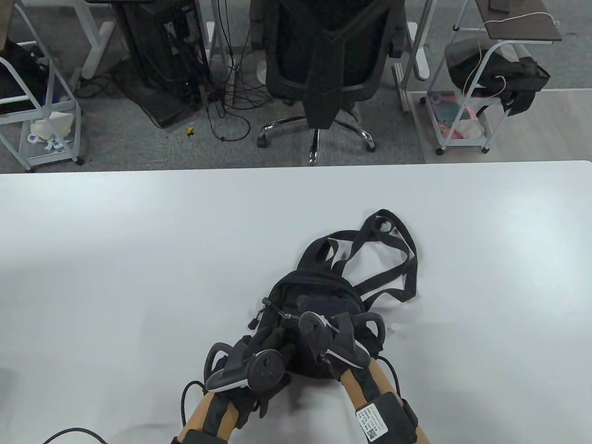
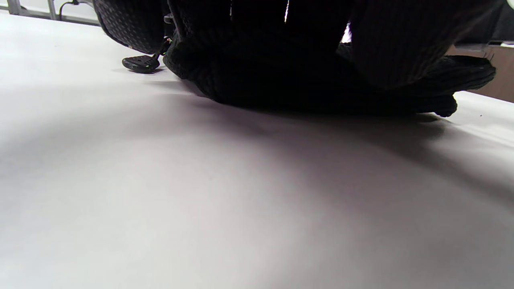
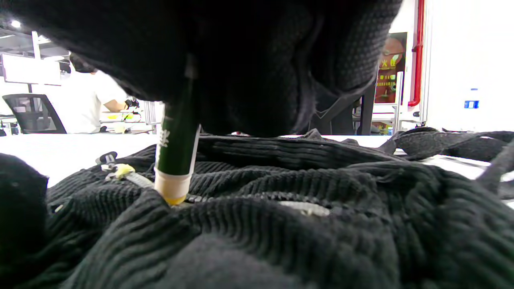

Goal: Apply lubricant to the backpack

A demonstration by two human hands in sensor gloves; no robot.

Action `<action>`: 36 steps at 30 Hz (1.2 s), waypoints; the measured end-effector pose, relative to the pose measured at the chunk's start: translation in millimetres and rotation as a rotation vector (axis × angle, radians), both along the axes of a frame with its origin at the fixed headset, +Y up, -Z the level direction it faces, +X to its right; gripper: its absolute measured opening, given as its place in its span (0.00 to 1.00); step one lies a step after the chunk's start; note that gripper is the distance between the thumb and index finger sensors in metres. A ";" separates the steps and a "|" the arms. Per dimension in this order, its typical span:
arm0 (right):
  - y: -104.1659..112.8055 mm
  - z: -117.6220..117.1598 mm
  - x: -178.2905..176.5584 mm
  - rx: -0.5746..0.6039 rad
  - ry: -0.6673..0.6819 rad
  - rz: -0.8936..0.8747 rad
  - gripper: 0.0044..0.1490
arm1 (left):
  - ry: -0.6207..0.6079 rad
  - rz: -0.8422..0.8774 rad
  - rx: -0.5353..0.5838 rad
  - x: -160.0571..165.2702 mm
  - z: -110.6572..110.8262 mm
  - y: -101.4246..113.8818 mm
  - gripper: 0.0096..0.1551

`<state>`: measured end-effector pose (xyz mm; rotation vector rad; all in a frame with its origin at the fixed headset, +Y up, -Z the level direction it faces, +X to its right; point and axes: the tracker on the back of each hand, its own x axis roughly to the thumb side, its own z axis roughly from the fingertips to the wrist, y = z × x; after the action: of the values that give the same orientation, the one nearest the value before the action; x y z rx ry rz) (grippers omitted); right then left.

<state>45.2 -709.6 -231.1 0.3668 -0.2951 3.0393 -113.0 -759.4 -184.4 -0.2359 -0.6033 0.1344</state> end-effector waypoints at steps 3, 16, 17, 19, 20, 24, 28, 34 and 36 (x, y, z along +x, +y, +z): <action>1.2 1.5 -5.1 0.011 0.014 -0.055 0.26 | 0.000 0.011 -0.007 -1.3 -0.8 -1.1 0.40; 1.8 4.9 -15.0 0.038 0.024 -0.002 0.26 | -0.011 0.008 -0.008 0.0 -2.7 -0.9 0.40; 1.7 4.6 -16.1 0.025 0.027 0.004 0.26 | -0.011 0.011 -0.012 -0.3 -3.0 -0.9 0.39; 1.9 4.7 -16.1 0.031 0.025 0.028 0.26 | -0.012 0.011 -0.014 -0.4 -3.2 -0.9 0.39; 1.4 4.3 -16.1 0.020 0.027 0.041 0.26 | -0.012 0.010 -0.014 -0.3 -3.3 -0.9 0.39; 2.0 5.0 -16.3 0.033 0.024 0.057 0.26 | -0.010 0.004 -0.011 0.4 -3.1 -0.9 0.39; 2.3 5.7 -17.4 0.031 0.029 0.009 0.26 | 0.004 0.021 -0.025 -1.6 -3.6 -1.2 0.39; 1.0 4.9 -17.2 0.029 0.017 0.094 0.26 | 0.013 0.032 -0.031 -2.9 -3.6 -0.5 0.40; 6.6 6.8 -12.3 0.056 0.023 0.041 0.27 | 0.015 0.066 0.004 -7.2 -4.2 10.4 0.37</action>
<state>32.9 -702.9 -224.3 0.4158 -0.3760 3.0698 -120.2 -749.0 -188.6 -0.2111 -0.5970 0.1981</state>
